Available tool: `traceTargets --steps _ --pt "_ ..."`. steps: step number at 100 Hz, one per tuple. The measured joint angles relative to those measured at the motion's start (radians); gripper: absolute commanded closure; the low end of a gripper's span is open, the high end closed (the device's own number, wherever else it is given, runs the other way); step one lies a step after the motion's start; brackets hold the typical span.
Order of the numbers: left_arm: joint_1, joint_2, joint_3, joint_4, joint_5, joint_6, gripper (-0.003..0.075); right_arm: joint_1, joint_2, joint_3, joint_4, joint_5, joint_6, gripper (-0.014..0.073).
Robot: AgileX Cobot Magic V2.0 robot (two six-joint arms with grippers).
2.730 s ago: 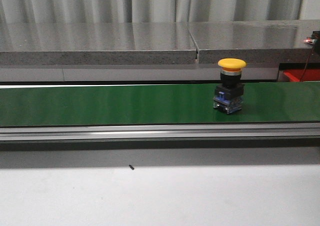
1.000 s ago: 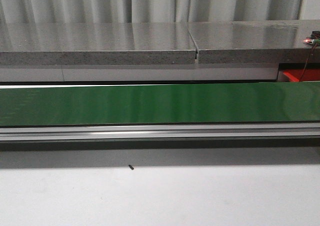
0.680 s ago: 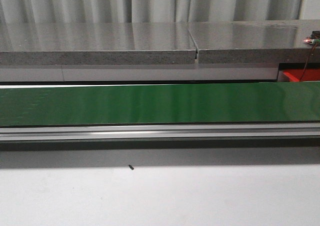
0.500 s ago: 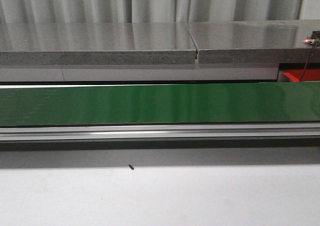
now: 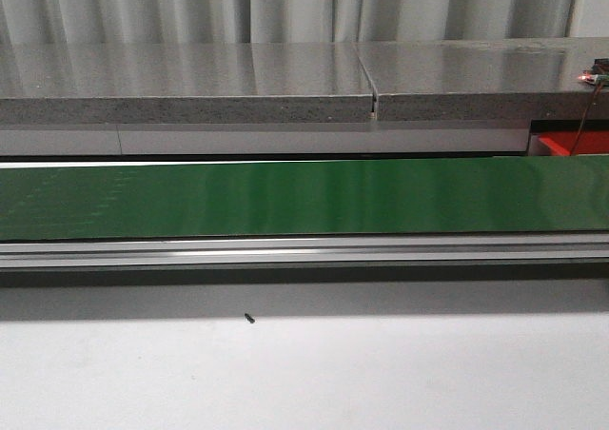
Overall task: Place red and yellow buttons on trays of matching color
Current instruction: 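Carry the second yellow button into the yellow tray and open the right gripper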
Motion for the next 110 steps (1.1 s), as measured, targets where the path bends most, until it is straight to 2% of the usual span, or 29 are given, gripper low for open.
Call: traceTargets --steps 38,46,55,68,75,99,104,110 --pt "0.0 0.0 0.0 0.0 0.0 0.0 0.0741 0.0 0.144 0.0 0.0 -0.075 0.0 0.0489" --pt "0.0 0.0 0.0 0.0 0.0 0.0 0.0741 0.0 0.156 0.0 0.0 -0.077 0.0 0.0458" --pt "0.0 0.0 0.0 0.0 0.0 0.0 0.0741 0.0 0.162 0.0 0.0 -0.082 0.0 0.0347" --pt "0.0 0.0 0.0 0.0 0.0 0.0 0.0741 0.0 0.162 0.0 0.0 -0.098 0.007 0.0089" --pt "0.0 0.0 0.0 0.0 0.0 0.0 0.0741 0.0 0.162 0.0 0.0 -0.098 0.014 0.0023" --pt "0.0 0.0 0.0 0.0 0.0 0.0 0.0741 0.0 0.066 0.0 0.0 -0.098 0.019 0.0034" --pt "0.0 0.0 0.0 0.0 0.0 0.0 0.0741 0.0 0.035 0.0 -0.007 -0.092 0.019 0.0073" --pt "0.0 0.0 0.0 0.0 0.0 0.0 0.0741 0.002 -0.004 0.0 -0.016 -0.079 0.019 0.0172"
